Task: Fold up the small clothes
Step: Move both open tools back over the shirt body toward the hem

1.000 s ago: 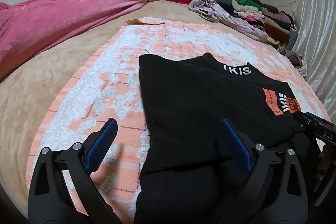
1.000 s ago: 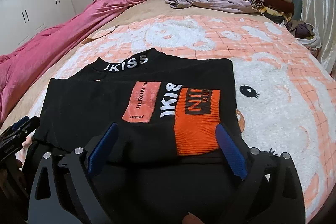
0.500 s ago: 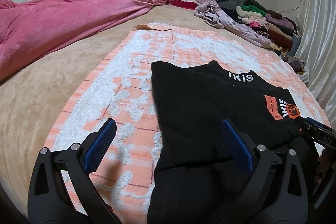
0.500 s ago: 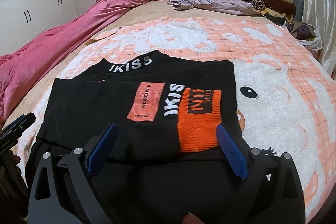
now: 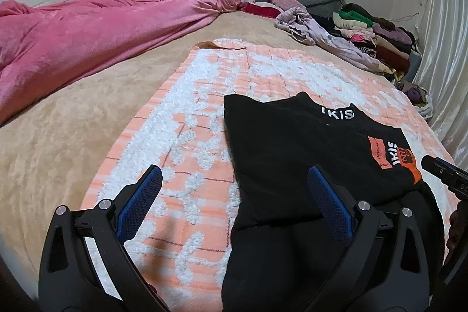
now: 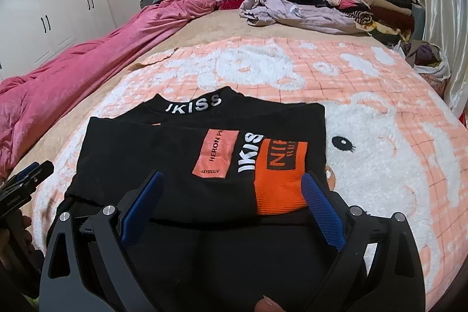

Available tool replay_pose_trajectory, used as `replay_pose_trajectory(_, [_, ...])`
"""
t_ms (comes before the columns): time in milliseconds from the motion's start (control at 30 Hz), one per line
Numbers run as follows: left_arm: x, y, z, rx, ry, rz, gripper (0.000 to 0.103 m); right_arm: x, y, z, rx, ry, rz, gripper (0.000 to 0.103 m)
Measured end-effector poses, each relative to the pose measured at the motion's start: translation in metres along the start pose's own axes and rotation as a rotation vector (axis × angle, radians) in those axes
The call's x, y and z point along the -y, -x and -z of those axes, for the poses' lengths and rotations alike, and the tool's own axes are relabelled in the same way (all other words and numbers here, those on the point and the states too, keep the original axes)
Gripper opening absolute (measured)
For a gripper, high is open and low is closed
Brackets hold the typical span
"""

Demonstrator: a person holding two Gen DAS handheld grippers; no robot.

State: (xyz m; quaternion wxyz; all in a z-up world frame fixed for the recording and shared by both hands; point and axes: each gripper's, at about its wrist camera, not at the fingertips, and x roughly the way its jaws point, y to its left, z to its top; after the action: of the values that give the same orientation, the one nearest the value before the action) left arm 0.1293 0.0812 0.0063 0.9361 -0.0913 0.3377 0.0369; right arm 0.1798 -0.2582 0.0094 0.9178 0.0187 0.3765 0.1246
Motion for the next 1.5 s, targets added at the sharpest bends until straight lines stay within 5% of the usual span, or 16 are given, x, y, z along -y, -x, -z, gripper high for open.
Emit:
replay_pose_trajectory(733, [-0.020, 0.046, -0.010, 0.062, 0.021, -0.031, 0.093, -0.007, 0.047, -0.003, 0.069, 0.025, -0.006, 0.094])
replay_pose_trajectory(1500, [-0.009, 0.077, 0.019, 0.016, -0.059, -0.052, 0.093, 0.008, 0.065, 0.028, 0.043, 0.040, -0.031, 0.098])
